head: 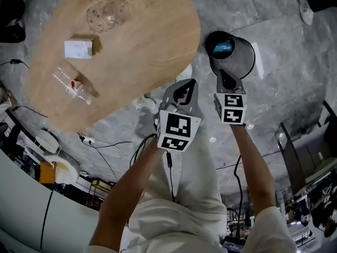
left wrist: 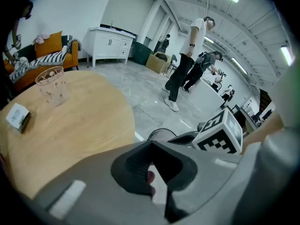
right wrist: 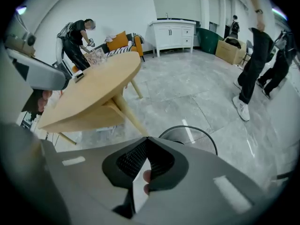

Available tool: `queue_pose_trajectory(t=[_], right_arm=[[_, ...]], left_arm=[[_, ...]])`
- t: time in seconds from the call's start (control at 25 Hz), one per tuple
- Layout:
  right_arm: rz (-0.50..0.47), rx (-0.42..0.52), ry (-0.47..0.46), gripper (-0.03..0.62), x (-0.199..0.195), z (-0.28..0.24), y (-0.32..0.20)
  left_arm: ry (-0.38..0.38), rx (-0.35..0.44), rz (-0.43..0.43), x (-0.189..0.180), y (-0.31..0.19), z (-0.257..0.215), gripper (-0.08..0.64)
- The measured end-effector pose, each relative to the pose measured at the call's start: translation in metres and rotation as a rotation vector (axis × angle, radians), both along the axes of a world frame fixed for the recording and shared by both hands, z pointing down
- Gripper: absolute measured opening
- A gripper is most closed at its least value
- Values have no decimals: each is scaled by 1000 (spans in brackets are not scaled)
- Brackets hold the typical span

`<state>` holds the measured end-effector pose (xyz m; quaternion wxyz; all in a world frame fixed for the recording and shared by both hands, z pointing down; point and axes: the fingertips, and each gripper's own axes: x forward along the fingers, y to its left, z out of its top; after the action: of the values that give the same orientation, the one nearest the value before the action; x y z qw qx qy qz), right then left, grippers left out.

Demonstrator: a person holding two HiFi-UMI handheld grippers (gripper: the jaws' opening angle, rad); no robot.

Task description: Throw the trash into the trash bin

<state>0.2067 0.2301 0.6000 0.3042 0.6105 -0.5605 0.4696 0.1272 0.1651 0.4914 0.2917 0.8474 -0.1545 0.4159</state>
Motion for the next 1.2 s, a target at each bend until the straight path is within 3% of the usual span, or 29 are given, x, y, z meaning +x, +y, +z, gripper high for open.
queue_pose_trajectory(t=[0.28, 0.6, 1.2], right_arm=[[-54, 108, 17, 26, -16, -50, -38], [-148, 217, 2, 26, -61, -97, -86], [-314, 282, -17, 26, -149, -135, -146]], left_arm=[[21, 28, -103, -26, -17, -33, 1], [19, 44, -194, -68, -27, -53, 0], [42, 65, -359, -139, -60, -77, 0]])
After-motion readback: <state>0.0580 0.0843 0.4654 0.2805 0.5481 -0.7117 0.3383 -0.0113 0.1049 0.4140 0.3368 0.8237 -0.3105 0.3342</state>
